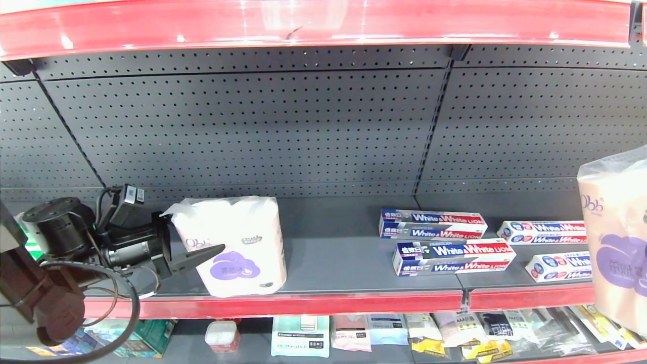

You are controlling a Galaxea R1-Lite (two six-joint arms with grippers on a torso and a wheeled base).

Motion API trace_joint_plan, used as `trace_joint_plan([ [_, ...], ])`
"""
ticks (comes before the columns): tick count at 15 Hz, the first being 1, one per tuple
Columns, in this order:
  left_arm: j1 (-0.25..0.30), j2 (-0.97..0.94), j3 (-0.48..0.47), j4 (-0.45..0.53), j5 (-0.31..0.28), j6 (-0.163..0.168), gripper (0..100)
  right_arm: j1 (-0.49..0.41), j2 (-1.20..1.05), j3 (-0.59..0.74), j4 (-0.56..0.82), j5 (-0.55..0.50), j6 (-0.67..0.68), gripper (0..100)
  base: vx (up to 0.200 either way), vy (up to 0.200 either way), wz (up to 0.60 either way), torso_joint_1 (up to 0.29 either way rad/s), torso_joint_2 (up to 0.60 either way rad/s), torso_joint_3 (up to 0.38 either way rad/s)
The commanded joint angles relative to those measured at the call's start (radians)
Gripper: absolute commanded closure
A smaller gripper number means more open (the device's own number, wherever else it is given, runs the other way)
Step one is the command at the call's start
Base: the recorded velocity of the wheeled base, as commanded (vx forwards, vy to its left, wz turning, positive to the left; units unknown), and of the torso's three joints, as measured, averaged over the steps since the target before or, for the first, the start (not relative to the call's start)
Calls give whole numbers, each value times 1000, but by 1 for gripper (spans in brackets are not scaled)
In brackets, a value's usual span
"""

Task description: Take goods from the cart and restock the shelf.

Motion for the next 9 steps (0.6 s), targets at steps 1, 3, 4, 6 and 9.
trace_joint_plan([
  [1,0,-20,2,-1,10,4,0,0,-1,0,0,0,0,100,0,0,0,0,0,0],
  [3,5,-26,-1,-1,50,15,0,0,-5,0,0,2,0,100,0,0,0,0,0,0],
  [4,7,-28,2,-1,73,34,0,0,-5,0,0,2,0,100,0,0,0,0,0,0],
  [6,16,-52,21,-1,77,37,0,0,-5,0,0,2,0,100,0,0,0,0,0,0],
  [9,42,-115,91,-1,80,34,0,0,-5,-5,0,2,0,100,0,0,0,0,0,0],
])
